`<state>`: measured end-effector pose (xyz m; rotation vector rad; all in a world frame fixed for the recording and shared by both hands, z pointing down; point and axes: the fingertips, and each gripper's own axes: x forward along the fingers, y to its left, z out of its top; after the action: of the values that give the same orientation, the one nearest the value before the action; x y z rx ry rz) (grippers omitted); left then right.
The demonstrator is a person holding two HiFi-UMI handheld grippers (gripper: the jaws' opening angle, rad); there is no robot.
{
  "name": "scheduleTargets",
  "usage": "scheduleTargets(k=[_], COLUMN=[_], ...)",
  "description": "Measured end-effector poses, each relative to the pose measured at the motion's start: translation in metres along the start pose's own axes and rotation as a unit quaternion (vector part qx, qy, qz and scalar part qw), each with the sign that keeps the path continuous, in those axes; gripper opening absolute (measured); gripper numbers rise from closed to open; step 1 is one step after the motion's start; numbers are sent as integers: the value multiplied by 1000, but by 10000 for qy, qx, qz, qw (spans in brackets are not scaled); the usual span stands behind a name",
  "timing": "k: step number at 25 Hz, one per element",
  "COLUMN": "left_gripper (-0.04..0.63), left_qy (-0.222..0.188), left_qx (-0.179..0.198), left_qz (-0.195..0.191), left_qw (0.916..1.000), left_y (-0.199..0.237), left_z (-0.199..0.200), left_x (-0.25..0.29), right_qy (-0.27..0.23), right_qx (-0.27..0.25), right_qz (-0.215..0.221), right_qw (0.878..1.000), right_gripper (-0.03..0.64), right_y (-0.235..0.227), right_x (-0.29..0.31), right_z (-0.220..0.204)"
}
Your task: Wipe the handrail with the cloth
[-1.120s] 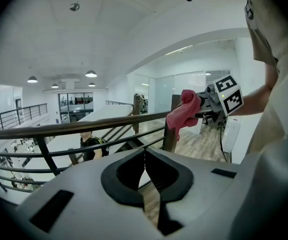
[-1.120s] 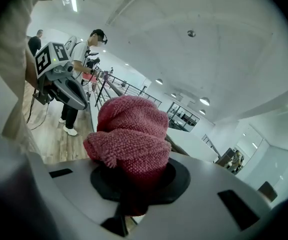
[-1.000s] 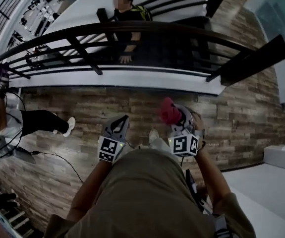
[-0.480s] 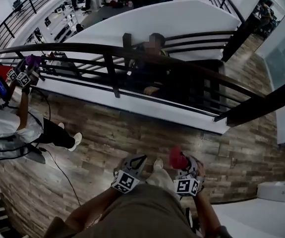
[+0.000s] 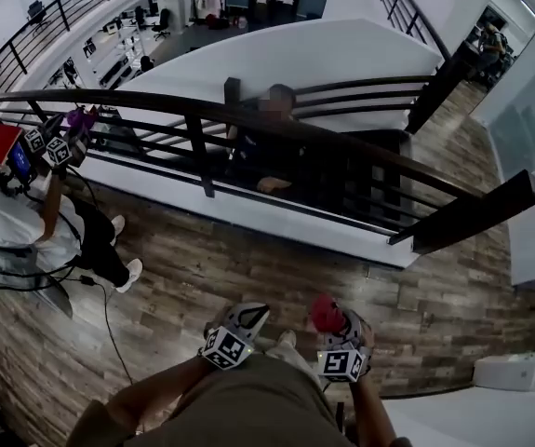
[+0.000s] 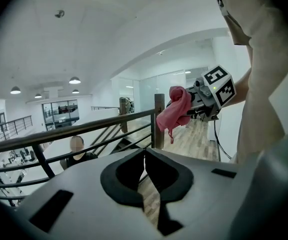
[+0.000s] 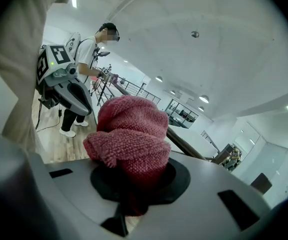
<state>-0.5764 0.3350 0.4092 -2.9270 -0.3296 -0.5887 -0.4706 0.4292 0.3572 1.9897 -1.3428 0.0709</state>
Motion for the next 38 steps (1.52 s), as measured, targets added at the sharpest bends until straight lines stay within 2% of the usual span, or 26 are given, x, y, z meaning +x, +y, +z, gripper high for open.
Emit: scheduleTargets(k=[4,13,23,29,38], left_gripper=[18,18,18,18,18], left_qy=[8,227,313,337,387], left_qx=[122,268,460,374,144], left_qz=[-11,-60,-32,79,231], left_qw=[9999,9994,9984,9987,9989], left_y=[-19,-53,-83,-100,-103], left_z=[24,39,65,76,72], left_x=[23,80,138,167,178], right_qy=[-131,-169,-281,-332,-313], right_qx=[141,485,806,838,790], right_qz=[-65,-188,-332,-317,-129], right_qw=[9998,9985,9958,9954,9963], right_gripper=[57,57,57,57,57], right_y=[-29,-73,-129,-161,-166], right_x=[-13,-30,-39,-42,-34], right_z=[-18,-81,-132,-161,-170])
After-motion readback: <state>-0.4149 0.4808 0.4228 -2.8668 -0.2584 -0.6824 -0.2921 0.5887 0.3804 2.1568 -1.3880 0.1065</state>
